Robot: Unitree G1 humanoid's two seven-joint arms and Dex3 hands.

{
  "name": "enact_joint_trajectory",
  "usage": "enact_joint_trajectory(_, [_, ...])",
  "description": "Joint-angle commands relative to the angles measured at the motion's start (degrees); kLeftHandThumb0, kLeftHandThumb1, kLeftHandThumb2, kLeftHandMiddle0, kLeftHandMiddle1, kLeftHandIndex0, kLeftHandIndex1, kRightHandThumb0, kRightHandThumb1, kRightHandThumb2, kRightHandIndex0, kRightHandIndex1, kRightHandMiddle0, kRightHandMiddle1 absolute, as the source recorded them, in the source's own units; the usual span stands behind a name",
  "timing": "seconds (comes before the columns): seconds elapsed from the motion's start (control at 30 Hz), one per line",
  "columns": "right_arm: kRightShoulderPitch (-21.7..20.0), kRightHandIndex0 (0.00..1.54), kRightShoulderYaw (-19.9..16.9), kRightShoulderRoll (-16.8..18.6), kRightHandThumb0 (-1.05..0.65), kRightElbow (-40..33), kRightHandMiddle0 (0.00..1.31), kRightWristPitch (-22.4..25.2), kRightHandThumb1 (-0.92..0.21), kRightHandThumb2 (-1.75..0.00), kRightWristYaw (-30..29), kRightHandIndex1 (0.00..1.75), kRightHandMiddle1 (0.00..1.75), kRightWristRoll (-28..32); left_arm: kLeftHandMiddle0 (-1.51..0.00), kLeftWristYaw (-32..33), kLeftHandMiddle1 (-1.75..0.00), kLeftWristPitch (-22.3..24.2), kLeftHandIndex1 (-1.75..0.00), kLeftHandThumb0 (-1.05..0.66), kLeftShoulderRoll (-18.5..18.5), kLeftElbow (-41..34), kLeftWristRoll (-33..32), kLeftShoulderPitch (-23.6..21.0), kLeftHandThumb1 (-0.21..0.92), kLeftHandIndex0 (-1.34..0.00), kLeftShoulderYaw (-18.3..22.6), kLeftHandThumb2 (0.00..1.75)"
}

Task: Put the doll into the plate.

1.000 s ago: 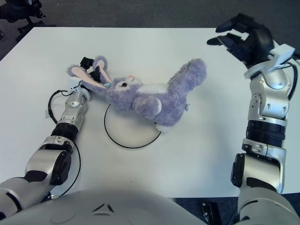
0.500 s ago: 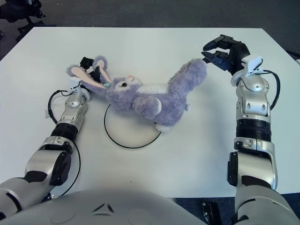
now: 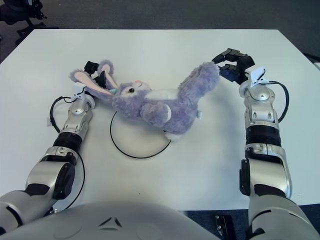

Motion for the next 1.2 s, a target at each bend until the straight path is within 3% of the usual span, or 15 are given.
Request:
enact_joint_trajectory(0.0, [-0.43, 0.82, 0.66, 0.65, 0.0, 1.42, 0.64, -0.68, -0.92, -0.01, -0.34, 0.88, 1.29, -0.89, -0.79, 0.25, -1.75, 2.33, -1.75, -0.36, -0.72, 3.04, 0.27, 4.18, 0.82, -0.26, -0.06, 0.64])
enact_joint_trajectory(0.23, [-0.09, 0.83, 2.05, 1.66, 0.0, 5.77, 0.62, -4.73, -0.92, -0.02, -0.73, 0.87, 1.3, -2.24, -0.8, 0.26, -1.75, 2.05, -1.75, -0.36, -0.71, 3.38, 0.25, 4.07, 0.82, -0.26, 0.04, 0.64])
enact_joint_trajectory(0.5, [-0.08, 0.85, 2.95, 1.85, 0.0, 7.48, 0.63, -5.45, -0.92, -0.01, 0.34, 0.85, 1.29, -2.54, -0.8, 0.35, -1.75, 1.7, -1.75, -0.36, -0.73, 3.8, 0.27, 3.95, 0.82, -0.27, 0.1, 0.65])
enact_joint_trajectory(1.17, [4.92, 0.89, 4.68, 3.25, 0.0, 2.3, 0.63, -5.55, -0.91, 0.0, 3.93, 0.84, 1.25, -2.38, -0.8, 0.52, -1.75, 1.35, -1.75, -0.36, -0.86, 4.0, 0.31, 3.88, 0.81, -0.27, 0.13, 0.66])
